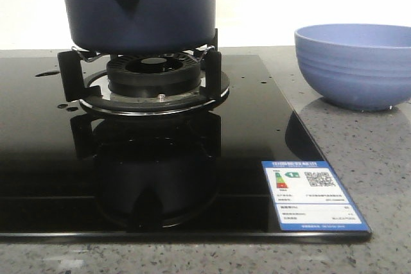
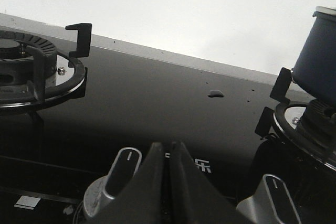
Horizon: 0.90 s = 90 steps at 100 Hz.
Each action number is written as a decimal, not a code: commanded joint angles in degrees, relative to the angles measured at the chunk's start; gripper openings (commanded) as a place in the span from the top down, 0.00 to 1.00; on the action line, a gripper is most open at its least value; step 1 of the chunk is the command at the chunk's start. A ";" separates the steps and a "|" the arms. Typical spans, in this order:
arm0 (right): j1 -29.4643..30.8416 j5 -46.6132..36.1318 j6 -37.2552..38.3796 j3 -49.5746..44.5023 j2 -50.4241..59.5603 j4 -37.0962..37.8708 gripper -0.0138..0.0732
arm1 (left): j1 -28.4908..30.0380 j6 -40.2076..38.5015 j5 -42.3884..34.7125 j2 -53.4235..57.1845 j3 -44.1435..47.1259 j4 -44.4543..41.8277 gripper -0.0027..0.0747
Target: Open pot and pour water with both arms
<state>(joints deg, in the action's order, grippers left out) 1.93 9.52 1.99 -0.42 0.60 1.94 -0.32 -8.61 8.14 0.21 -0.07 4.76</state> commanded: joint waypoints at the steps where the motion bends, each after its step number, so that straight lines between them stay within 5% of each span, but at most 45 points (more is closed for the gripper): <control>1: 0.39 -4.40 -0.22 -1.49 0.99 0.29 0.91 | -0.29 -0.29 -4.26 1.55 1.91 0.50 0.99; 90: 0.39 -5.78 -0.22 -1.49 0.99 0.18 0.91 | -0.29 -0.29 -4.77 1.55 1.91 0.50 0.99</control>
<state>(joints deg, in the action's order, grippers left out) 1.93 9.30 1.99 -0.42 0.60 1.94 -0.32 -8.61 8.14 0.21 -0.07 4.76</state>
